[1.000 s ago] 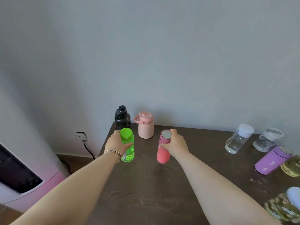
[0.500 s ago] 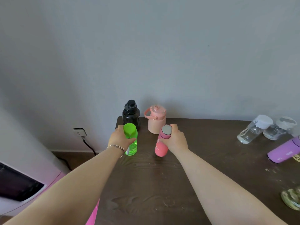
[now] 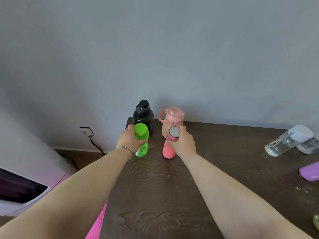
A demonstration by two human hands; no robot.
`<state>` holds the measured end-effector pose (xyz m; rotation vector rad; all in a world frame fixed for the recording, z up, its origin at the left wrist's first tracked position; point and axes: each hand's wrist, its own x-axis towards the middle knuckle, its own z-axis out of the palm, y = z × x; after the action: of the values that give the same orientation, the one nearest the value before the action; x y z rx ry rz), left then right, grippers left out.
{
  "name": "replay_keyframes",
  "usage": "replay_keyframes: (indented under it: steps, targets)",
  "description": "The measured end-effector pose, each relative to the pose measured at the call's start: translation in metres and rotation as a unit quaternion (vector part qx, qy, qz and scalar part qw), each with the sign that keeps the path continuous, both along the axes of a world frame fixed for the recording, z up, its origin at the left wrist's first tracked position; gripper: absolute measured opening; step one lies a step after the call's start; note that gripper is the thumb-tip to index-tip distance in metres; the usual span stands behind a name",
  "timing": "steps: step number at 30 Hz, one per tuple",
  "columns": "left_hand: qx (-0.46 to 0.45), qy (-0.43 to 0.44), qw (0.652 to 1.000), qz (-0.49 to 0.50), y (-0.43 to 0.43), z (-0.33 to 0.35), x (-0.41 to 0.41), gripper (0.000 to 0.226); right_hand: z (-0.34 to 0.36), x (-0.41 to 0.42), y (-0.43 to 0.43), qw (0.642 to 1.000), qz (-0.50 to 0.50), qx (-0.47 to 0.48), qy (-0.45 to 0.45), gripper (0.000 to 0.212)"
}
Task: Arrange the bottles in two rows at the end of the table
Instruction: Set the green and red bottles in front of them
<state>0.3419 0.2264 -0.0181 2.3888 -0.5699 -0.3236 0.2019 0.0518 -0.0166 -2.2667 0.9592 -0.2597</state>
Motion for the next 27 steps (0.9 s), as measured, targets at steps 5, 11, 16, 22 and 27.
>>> replay_keyframes:
  steps: [5, 11, 16, 22, 27]
  targets:
    - [-0.001, 0.002, 1.0, -0.01, -0.006, -0.003, 0.002, 0.066, -0.005, 0.0, -0.002, 1.0, 0.013, -0.01, -0.002, 0.075]
    - [-0.003, 0.001, 1.0, -0.009, -0.012, -0.004, 0.005, 0.067, -0.008, -0.004, -0.01, 0.999, 0.045, -0.009, -0.003, 0.08]
    - [0.008, 0.0, 1.0, -0.023, -0.014, -0.003, 0.002, 0.069, -0.009, -0.007, -0.012, 0.998, 0.057, -0.005, -0.004, 0.083]
    - [0.017, -0.001, 0.999, -0.041, -0.011, -0.006, -0.004, 0.071, -0.007, -0.005, -0.011, 0.997, 0.067, -0.025, 0.018, 0.083]
    - [0.067, -0.046, 0.995, -0.055, -0.008, -0.001, -0.006, 0.095, 0.008, -0.005, -0.01, 0.989, 0.108, -0.089, 0.055, 0.093]
